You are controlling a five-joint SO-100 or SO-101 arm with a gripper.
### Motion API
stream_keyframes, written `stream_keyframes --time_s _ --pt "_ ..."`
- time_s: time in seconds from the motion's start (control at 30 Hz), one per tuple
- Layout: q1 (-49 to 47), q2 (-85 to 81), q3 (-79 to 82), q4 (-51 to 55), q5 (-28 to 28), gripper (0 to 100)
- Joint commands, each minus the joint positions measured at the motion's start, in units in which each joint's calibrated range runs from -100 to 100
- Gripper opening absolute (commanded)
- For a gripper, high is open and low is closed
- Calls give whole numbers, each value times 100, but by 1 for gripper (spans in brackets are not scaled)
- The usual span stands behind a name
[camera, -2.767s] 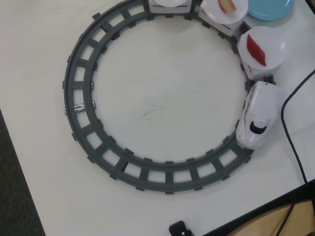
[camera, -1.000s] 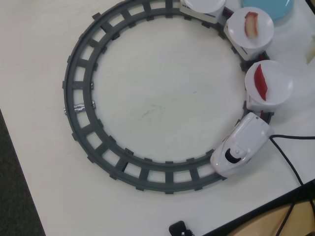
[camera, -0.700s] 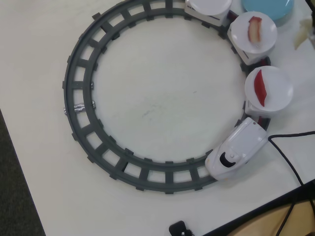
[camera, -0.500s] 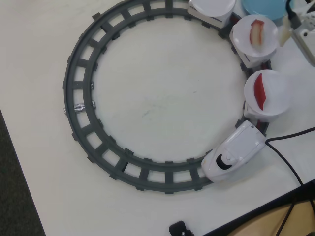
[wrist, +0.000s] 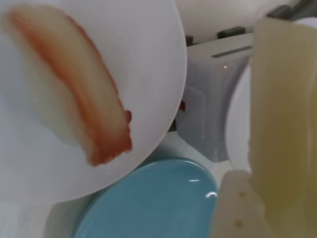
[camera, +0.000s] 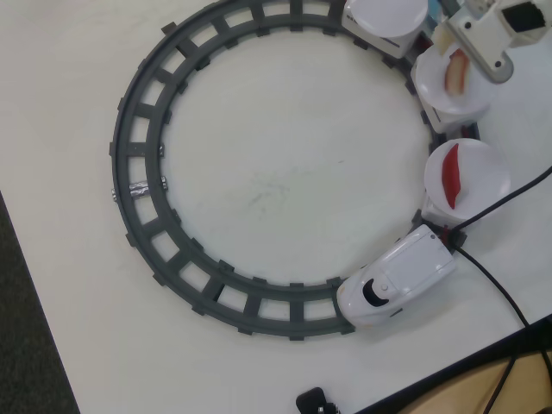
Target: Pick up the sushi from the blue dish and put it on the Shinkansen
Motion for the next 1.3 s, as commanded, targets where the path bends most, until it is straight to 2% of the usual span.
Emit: stream_keyframes --time_s 0.0,0.3,0.93,1.07,1.27 --pt "166 598 -837 -15 13 2" --pt "430 1859 -1896 -40 13 2" --pt "192 2001 -1851 -143 13 2" --pt "192 2001 -1824 -117 13 5" --pt "175 1992 -1367 -109 8 17"
